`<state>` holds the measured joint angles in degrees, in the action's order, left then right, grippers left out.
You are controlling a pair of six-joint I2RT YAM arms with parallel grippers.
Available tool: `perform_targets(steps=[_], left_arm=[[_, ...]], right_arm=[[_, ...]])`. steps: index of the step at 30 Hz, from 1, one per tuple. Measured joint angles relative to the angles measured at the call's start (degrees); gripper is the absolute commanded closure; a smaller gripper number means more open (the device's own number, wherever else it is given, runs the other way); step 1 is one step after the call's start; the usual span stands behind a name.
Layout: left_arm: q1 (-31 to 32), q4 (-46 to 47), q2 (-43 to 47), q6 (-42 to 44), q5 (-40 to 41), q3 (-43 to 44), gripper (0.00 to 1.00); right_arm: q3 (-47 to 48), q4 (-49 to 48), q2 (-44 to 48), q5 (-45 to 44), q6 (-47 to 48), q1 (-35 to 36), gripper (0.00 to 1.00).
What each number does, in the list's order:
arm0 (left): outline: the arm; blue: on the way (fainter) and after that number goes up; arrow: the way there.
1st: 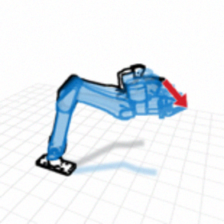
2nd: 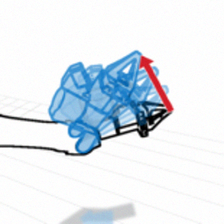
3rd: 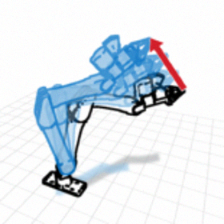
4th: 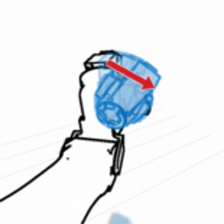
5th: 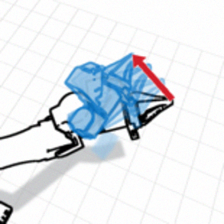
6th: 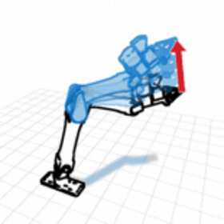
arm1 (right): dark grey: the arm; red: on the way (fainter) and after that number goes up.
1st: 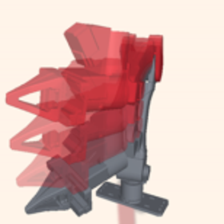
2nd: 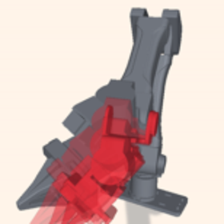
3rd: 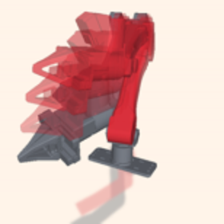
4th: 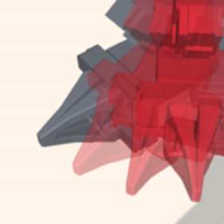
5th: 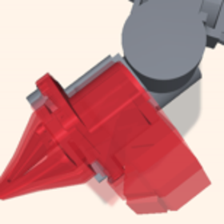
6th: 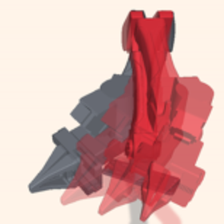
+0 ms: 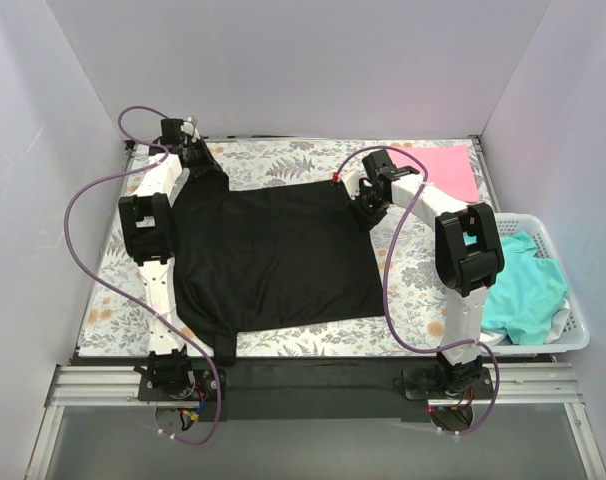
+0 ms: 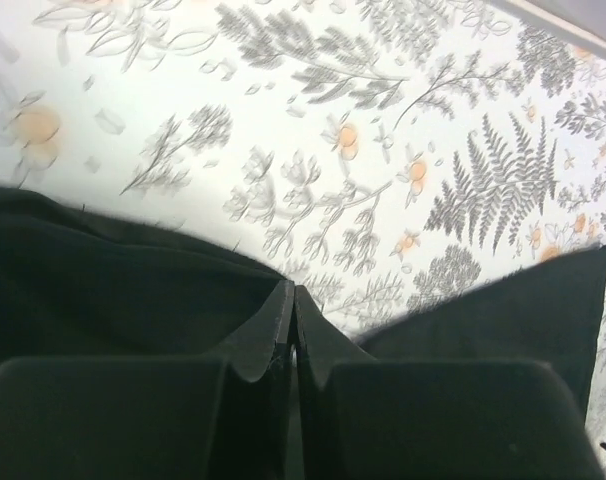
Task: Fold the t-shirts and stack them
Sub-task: Flatten the tshirt out
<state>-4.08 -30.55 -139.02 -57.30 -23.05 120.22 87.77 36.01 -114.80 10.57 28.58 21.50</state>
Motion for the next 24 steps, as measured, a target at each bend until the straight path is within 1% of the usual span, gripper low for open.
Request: perform_targets(steps=[1, 2, 4, 5, 6, 7, 8, 9, 11, 13, 16, 21, 24], left_arm=[[0.37, 0.5, -1.4, 0.09, -0.46, 1.6, 1.0], [0.72, 0.92, -2.62, 0.22, -1.05, 3.15, 0.98], [1.27, 1.62, -5.03, 0.7, -2.23, 5.53, 0.85], [1.44, 1.86, -5.99, 1.11, -2.8, 6.6, 0.73], [1.7, 2.03, -6.84, 1.6, -3.15, 7.61, 0.66], [1.88, 2.23, -7.15, 1.77, -3.3, 7.96, 0.61], [1.99, 2.19, -7.26, 2.21, -3.45, 7.98, 0.58], [1.99, 2.05, -7.17, 2.56, -3.72, 7.98, 0.53], [1.55, 2.58, -5.44, 3.17, -4.04, 5.84, 0.51], [0.46, 1.99, -1.25, 3.98, -4.66, 0.68, 0.48], [-3.06, -1.29, 7.74, 6.23, -5.53, -8.2, 0.47], [-11.19, -7.8, 22.64, 13.22, -6.14, -19.93, 0.48], [-13.44, -11.02, 29.35, 17.59, -6.16, -28.39, 0.48]], right_arm=[[-0.09, -0.02, 0.0, 0.0, 0.0, 0.0, 0.67], [-0.15, 0.0, 0.0, 0.0, 0.0, 0.0, 0.68], [-0.2, 0.02, 0.0, 0.0, -0.07, 0.0, 0.67], [-0.2, 0.0, 0.0, 0.02, -0.13, 0.0, 0.67], [-0.2, 0.0, 0.0, 0.02, -0.17, 0.0, 0.67], [-0.2, 0.02, 0.0, 0.04, -0.24, 0.0, 0.67], [-0.2, 0.02, 0.0, 0.02, -0.35, 0.0, 0.67], [-0.2, 0.02, 0.0, 0.02, -0.39, 0.0, 0.67], [-0.17, -0.02, 0.0, 0.07, -0.59, 0.0, 0.67], [-0.17, 0.04, 0.0, 0.15, -0.85, 0.0, 0.66], [-0.15, 0.07, 0.0, 0.35, -1.18, 0.24, 0.66], [-0.15, 0.07, 0.0, 0.33, -1.18, 1.46, 0.66], [-0.15, 0.04, -0.02, 0.26, -1.05, 2.47, 0.66]])
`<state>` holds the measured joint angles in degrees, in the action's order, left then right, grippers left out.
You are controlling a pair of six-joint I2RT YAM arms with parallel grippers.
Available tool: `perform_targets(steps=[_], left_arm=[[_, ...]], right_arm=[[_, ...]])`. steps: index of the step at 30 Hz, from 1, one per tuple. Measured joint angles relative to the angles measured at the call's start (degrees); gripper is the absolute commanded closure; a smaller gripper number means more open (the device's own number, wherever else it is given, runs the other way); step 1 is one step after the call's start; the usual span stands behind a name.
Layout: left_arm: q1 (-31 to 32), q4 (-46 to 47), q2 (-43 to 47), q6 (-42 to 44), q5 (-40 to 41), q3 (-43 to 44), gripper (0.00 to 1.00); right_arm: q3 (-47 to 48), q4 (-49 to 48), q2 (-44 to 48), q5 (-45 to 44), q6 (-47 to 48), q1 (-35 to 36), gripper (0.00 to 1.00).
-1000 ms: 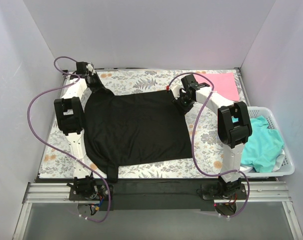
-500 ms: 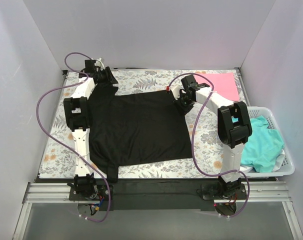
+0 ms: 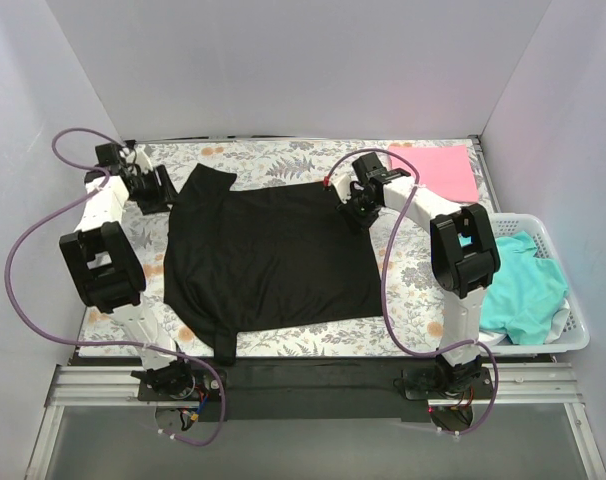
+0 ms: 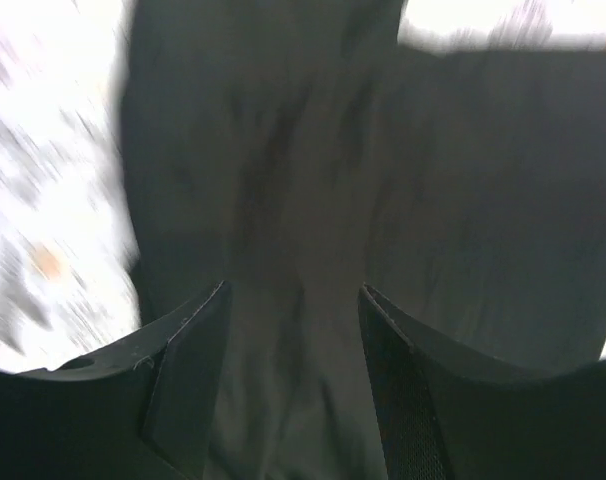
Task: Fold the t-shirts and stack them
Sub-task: Flatten the tshirt out
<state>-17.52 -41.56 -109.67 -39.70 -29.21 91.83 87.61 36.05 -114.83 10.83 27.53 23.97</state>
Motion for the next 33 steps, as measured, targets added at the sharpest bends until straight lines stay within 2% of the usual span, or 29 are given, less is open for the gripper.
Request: perform_targets(steps=[5, 9, 20, 33], left_arm=[[1.49, -3.32, 3.39, 3.52, 0.35, -11.98, 0.51], [1.6, -3.98, 3.37, 3.85, 0.63, -17.81, 0.51], [-6.73, 0.79, 7.78, 1.51, -3.41, -18.97, 0.52], [-7.13, 3.26, -1.18, -1.7, -5.42, -15.65, 0.52]], right_arm=[[-0.15, -0.33, -0.96, -1.6, 1.16, 0.83, 0.68], [-2.14, -1.57, -2.67, -4.24, 1.68, 0.33, 0.69], [-4.04, -3.76, -1.46, -5.51, 1.73, -0.92, 0.69], [-6.84, -4.55, 0.52, -9.73, 2.27, -1.03, 0.7]])
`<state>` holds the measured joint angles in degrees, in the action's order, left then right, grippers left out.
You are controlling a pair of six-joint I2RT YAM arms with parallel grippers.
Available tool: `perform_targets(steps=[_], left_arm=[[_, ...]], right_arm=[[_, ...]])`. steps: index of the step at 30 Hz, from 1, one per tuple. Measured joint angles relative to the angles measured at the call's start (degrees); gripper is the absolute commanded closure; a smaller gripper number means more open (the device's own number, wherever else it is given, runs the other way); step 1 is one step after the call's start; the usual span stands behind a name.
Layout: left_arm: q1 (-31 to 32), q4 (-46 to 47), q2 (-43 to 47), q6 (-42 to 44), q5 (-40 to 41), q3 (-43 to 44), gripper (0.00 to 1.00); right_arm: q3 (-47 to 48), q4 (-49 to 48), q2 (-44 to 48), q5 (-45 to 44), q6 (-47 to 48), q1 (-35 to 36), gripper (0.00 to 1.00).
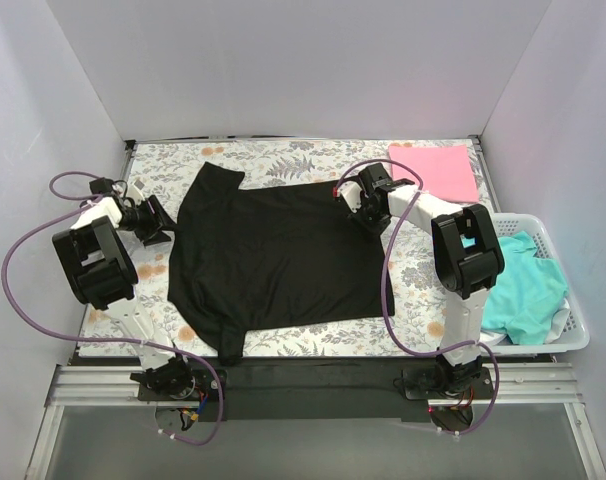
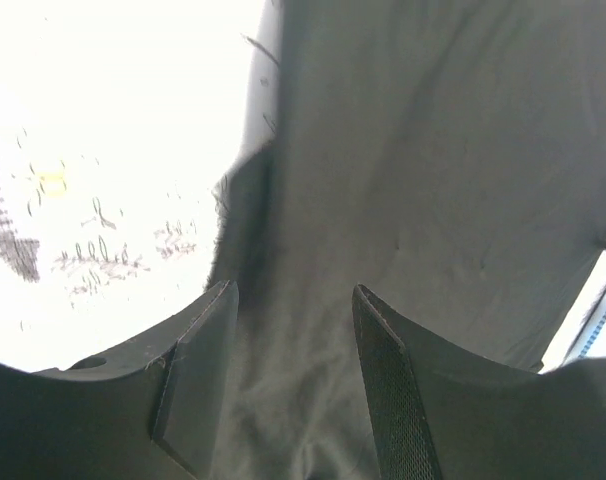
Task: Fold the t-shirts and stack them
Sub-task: Flatten the tshirt out
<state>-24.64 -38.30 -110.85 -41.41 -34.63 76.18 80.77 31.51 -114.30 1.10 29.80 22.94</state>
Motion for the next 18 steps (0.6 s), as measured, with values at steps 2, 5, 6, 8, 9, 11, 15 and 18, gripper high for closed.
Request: perform_targets(steps=[2, 5, 6, 8, 9, 11, 15, 18], left_arm=[[0.0, 0.7, -0.85, -0.52, -0.33, 0.46, 0.52], [0.0, 1.6, -1.66, -1.57, -0.98, 0.59, 0.52], [0.0, 1.88, -1.84, -1.99, -1.27, 0.59, 0.52], [0.09, 2.69, -2.27, -2.58, -1.75, 0.61, 0.52], [0.13, 2.93, -2.4, -2.97, -1.88, 0.61, 0.52], [0.24, 3.19, -2.47, -3.41, -2.14, 0.61, 0.52], [0.59, 3.93, -3.15, -3.98, -2.45, 1.55, 0.52], [0.96, 4.31, -4.15, -4.39, -2.69, 2.38, 0.52]], right_arm=[[-0.57, 0.04, 0.39, -0.57, 0.2, -0.07, 0.7], [-0.72, 0.04, 0.5, -0.98, 0.39, -0.07, 0.7], [-0.72, 0.04, 0.5, -1.01, 0.39, -0.07, 0.7], [-0.72, 0.07, 0.5, -1.11, 0.42, -0.07, 0.7], [-0.72, 0.07, 0.5, -1.14, 0.42, -0.07, 0.7], [-0.72, 0.07, 0.5, -1.18, 0.42, -0.07, 0.7], [-0.72, 0.09, 0.5, -1.16, 0.42, -0.07, 0.7], [-0.7, 0.09, 0.5, -1.16, 0.42, -0.07, 0.7]])
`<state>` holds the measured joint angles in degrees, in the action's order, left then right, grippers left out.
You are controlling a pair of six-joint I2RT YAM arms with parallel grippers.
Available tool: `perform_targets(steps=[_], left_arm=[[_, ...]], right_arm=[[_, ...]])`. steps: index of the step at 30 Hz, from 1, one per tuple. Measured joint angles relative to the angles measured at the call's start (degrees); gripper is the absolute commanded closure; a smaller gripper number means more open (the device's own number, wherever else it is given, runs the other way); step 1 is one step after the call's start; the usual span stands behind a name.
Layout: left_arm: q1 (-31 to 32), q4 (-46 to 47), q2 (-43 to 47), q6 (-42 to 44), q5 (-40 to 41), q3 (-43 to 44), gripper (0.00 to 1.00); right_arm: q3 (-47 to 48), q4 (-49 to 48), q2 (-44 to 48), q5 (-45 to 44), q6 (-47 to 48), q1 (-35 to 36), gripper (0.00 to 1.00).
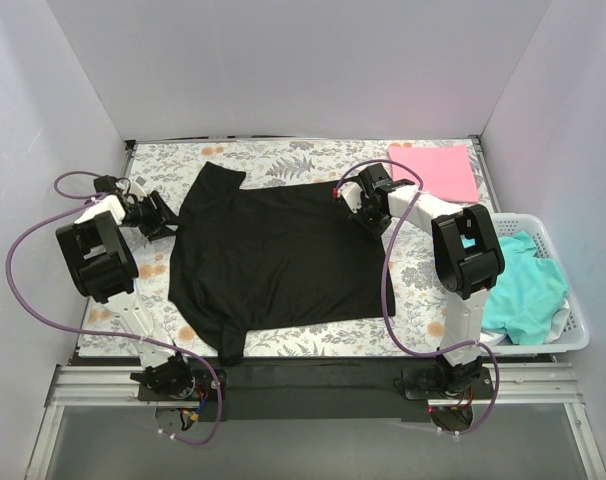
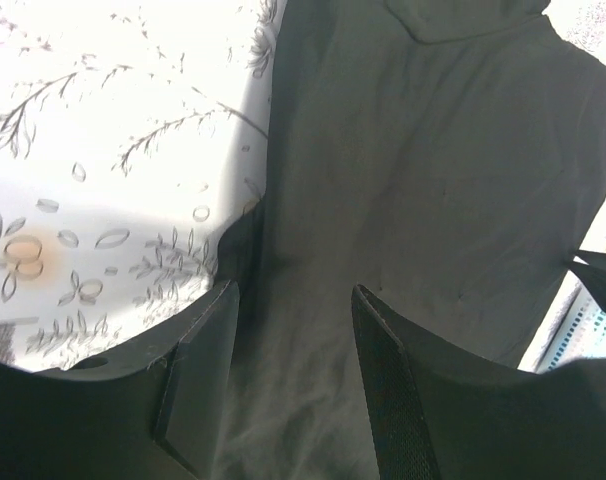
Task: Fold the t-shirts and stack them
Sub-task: Flatten the tshirt out
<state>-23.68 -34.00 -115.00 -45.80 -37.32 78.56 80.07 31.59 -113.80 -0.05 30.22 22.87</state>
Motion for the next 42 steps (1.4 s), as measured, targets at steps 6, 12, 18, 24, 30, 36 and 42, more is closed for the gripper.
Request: perform_targets(steps=[6, 12, 18, 24, 30, 36, 42], left_arm=[[1.36, 0.79, -1.7, -0.98, -0.2, 0.7, 0.53], [2.45, 1.79, -2.36, -2.1, -0.31, 1.6, 0.53], [2.51, 2.89, -3.87, -3.45, 0.9, 2.08, 0.54], [2.49, 3.02, -3.37, -3.82, 4.46, 2.03, 0.54], [0.31, 3.1, -1.73, -3.98, 10.67, 1.6, 0.53], [-1.86, 2.6, 0.46, -4.15, 13.42, -0.28, 0.52], [-2.19, 2.14, 1.68, -2.45, 8.96, -0.61, 0.52]], right_arm=[[0.04, 0.11, 0.0, -0.09, 0.0, 0.0, 0.7], [0.07, 0.31, 0.0, -0.61, 0.02, 0.0, 0.7], [0.07, 0.5, 0.0, -1.4, 0.07, 0.0, 0.7], [0.07, 0.79, 0.0, -1.97, 0.24, 0.0, 0.7], [-0.48, 0.9, 0.42, -2.6, 0.63, 0.0, 0.71], [-1.11, 1.57, 0.92, -2.73, 1.14, -0.04, 0.71], [0.17, 4.81, 0.96, -0.74, 1.2, -0.37, 0.69]])
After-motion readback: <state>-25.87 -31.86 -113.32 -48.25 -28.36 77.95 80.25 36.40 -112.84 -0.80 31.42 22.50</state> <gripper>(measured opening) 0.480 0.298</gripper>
